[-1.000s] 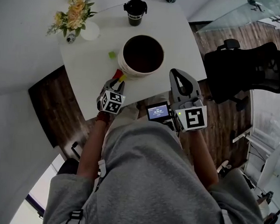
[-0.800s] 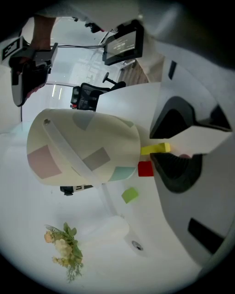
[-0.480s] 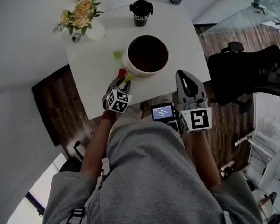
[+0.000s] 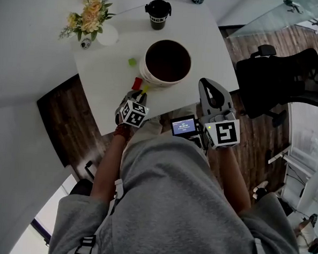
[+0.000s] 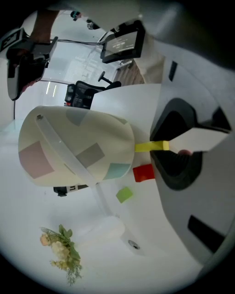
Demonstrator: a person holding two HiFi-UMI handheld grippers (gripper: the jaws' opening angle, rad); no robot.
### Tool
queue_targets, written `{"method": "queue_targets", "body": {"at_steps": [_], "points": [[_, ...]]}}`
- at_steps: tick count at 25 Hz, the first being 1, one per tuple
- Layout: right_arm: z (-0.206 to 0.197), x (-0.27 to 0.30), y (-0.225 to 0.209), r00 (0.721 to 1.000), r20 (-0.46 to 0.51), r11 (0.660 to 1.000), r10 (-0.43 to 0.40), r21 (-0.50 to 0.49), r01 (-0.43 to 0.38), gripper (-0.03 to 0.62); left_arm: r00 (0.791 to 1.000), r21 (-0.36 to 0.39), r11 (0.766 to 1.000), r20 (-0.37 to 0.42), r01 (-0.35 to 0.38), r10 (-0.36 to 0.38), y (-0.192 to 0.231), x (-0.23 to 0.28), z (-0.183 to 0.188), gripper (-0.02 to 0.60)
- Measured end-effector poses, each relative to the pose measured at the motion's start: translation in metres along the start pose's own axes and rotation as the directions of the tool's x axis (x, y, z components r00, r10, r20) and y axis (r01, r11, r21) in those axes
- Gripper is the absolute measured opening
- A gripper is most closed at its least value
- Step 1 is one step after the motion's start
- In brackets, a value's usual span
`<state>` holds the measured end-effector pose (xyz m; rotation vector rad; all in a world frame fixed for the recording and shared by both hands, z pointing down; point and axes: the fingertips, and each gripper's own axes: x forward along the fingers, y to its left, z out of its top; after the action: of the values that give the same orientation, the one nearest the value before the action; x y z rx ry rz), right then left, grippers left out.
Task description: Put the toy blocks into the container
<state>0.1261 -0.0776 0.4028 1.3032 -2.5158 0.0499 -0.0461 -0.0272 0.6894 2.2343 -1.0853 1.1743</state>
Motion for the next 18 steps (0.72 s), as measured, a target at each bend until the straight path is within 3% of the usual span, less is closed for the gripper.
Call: {"method": "queue_targets", "body": {"at_steps": [4,9,13,18], "points": [[0.003,0.003,0.003,1.000,0.010,1.000,0.004,0.006,-0.004,0.006,0.996,-0.014,0.997,-0.048,0.073,-0.073,-0.004,-0.008,-0.003,0.066],[0.004,0.005,0.009,1.000,0.010,1.000,0.020,-0.012,-0.020,0.008,0.996,-0.011,0.996,-0.036,0.085,-0.085,0.000,-0.025,-0.004,0.066],[0.003,0.003,0.011,0.999,0.024,1.000,0.026,-0.005,-0.026,0.008,0.998,-0.044,0.997,0.023,0.057,-0.056,0.006,-0.046,-0.003,0.066],[0.001,0.005,0.014,0.999,0.030,1.000,0.025,0.000,-0.025,0.008,0.990,-0.109,0.994,0.139,-0.021,0.036,0.028,-0.077,0.009,0.067]]}}
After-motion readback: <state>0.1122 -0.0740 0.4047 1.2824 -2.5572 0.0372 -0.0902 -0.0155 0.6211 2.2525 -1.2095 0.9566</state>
